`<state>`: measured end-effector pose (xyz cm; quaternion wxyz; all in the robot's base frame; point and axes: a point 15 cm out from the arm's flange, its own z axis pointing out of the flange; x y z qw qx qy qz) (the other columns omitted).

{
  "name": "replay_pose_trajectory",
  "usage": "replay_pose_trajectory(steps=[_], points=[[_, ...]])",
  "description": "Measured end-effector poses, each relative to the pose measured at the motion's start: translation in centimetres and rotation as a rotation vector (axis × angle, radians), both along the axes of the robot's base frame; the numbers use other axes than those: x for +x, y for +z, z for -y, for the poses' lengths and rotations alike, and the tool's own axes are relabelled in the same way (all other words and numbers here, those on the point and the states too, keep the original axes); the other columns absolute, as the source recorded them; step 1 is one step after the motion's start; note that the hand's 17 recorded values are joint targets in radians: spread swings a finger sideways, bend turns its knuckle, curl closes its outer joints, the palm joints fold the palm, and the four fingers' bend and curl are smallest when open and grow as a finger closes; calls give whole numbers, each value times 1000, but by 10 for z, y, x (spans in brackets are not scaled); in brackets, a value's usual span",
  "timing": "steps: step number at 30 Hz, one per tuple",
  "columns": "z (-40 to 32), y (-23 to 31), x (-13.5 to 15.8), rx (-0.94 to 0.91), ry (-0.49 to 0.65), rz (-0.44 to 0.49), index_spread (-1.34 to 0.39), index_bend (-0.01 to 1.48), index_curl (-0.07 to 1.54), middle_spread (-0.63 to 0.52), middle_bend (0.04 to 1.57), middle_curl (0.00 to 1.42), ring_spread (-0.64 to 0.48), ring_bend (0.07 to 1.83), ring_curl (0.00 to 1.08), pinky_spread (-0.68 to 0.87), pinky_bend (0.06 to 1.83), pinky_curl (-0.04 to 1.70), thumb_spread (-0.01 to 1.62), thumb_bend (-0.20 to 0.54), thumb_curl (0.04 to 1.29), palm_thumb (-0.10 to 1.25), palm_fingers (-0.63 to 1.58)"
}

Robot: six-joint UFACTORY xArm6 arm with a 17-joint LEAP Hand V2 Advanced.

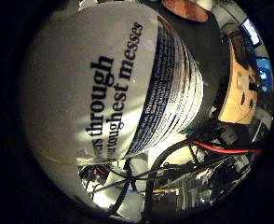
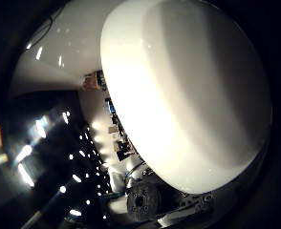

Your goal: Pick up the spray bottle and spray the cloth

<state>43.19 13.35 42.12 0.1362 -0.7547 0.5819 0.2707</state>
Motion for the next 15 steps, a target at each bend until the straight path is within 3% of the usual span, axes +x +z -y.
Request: replay_pose_trajectory(steps=[9, 15], points=[[-22, -22, 4, -3, -4, -89, -348, 943, 1120, -224, 1192, 1032, -243, 1343, 876, -172, 1104, 1363, 701, -18, 887, 1026, 1074], [-45, -24, -2, 93, 21, -163, -344, 950, 1114, -224, 1192, 1033, -243, 1343, 877, -172, 1106, 1366, 701, -19, 890, 1026, 1073]])
